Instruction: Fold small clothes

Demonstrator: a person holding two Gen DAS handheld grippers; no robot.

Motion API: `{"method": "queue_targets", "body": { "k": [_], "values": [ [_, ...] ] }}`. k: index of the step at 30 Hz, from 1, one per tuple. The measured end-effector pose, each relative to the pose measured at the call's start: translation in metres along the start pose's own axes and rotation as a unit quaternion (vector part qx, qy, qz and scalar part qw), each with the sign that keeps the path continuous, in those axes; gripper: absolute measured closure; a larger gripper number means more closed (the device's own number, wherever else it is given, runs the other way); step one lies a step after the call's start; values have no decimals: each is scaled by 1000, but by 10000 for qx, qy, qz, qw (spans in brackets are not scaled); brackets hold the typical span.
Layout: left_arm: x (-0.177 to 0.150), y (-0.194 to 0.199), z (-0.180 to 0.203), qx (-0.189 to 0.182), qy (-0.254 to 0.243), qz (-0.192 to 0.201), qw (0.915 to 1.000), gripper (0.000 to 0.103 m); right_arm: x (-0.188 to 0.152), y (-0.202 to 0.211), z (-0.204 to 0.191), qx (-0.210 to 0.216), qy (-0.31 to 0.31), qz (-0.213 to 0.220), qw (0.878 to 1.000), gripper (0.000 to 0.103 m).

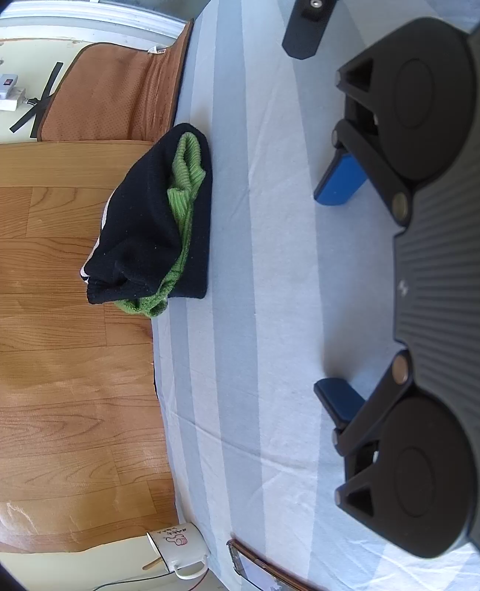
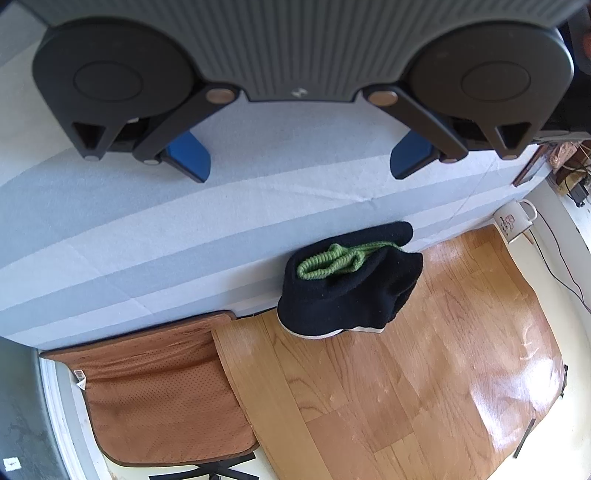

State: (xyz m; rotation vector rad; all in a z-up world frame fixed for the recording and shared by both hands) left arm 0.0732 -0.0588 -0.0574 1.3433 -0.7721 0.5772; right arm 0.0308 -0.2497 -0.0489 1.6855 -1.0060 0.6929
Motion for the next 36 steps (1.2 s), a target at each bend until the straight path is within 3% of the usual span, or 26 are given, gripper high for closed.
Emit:
{"method": "queue_targets", "body": {
  "k": [27,31,36],
  "values": [
    [3,-1,-4,46,68,-74,9999,0,-5,7,3,90,-116,62,9999,0],
    [4,5,-11,148,258,127,9995,0,-5,7,3,117,-150,71,9998,0],
    [4,12,-6,236,120,334,9991,0,-5,7,3,124,-155,76,9998,0]
  ]
}}
Point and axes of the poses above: each gripper's, at about its wrist camera, not at the fingertips, and y roughly against the way its jaws point, z to its right, x to its top, the point moved 3 cm from there along -y, roughly the way its jaws point, and after that the axes turned 4 degrees about -x, right-handed, at the moved point
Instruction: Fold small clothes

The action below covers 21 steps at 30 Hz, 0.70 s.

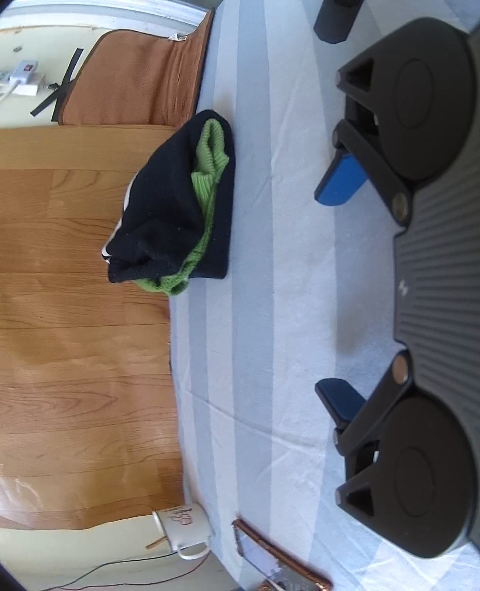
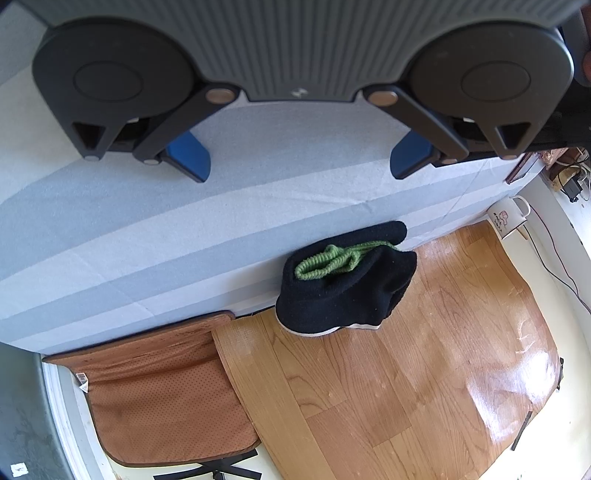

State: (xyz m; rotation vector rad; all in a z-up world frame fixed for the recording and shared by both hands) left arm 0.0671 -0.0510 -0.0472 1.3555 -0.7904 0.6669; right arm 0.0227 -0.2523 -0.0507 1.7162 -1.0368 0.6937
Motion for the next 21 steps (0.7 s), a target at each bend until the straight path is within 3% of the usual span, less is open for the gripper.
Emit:
{"method": "queue_targets", "body": {
  "k": [21],
  "values": [
    [-3,8,2,7,-158,127,9998,0,-1,4,-1,13,73,79,9999,0]
  ]
}}
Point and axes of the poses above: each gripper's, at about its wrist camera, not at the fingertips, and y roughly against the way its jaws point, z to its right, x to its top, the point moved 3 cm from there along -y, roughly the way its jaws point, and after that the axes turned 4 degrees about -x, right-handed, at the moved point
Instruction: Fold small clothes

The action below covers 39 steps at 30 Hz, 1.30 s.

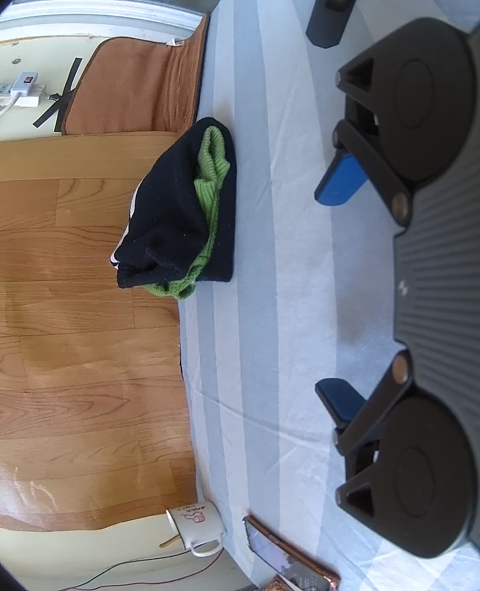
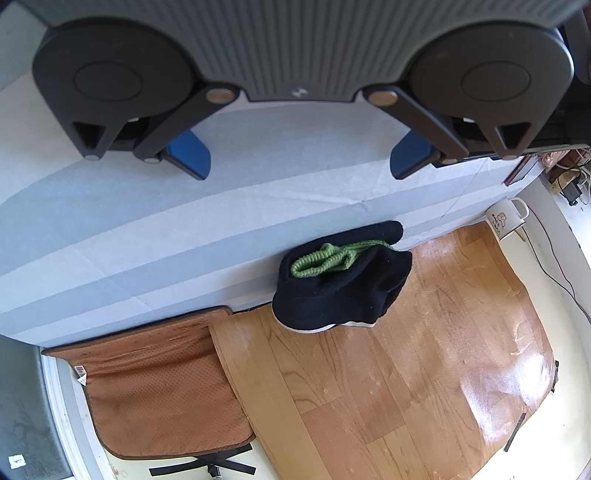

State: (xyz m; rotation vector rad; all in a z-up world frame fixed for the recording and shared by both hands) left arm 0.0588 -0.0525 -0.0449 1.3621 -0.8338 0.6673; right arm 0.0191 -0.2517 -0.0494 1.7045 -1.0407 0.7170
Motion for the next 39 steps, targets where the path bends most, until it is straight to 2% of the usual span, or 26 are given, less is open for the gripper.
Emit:
{"method": "queue_targets", "body": {
  "k": [15,39],
  "values": [
    [1,3,1,96,-63,143,9998,0,-1,4,-3,47,55,134,9999,0],
    [-1,-2,1,44,-34,-56,10000,0,-1,5,-4,73,93,185,9998,0]
  ]
}}
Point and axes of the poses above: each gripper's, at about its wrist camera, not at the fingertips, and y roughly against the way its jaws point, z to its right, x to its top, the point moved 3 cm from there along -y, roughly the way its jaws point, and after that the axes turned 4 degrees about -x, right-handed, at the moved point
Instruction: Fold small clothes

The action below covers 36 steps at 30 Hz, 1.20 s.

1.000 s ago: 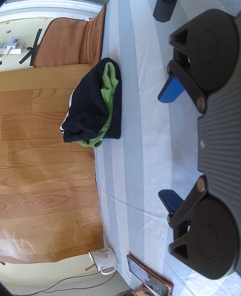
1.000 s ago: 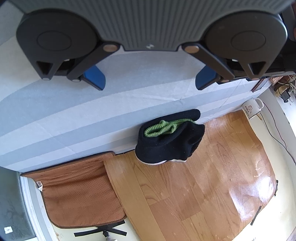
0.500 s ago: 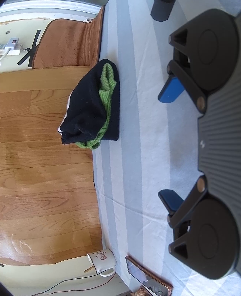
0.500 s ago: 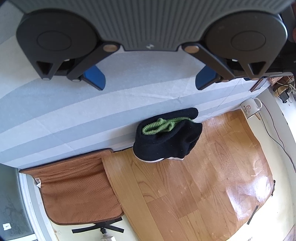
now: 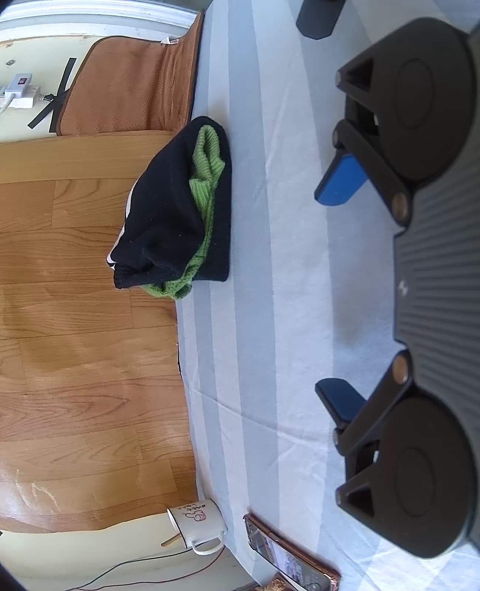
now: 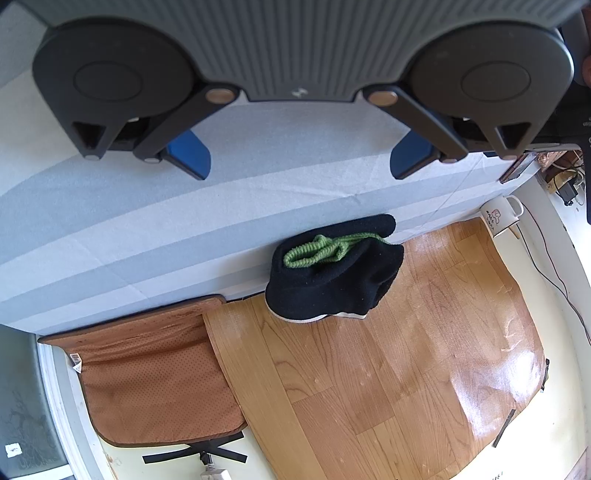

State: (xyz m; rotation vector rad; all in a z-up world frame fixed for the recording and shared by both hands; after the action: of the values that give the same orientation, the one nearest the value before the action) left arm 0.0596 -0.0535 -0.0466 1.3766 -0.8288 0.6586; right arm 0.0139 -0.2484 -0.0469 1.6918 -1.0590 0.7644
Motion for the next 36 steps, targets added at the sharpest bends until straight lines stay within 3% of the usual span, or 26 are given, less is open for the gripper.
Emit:
{"method": "queue_targets", "body": {
  "k": [36],
  "values": [
    [0,-1,-9,-36,208,-63,9998,0,0,1,-2,-14,-3,3,10000,0]
  ]
}}
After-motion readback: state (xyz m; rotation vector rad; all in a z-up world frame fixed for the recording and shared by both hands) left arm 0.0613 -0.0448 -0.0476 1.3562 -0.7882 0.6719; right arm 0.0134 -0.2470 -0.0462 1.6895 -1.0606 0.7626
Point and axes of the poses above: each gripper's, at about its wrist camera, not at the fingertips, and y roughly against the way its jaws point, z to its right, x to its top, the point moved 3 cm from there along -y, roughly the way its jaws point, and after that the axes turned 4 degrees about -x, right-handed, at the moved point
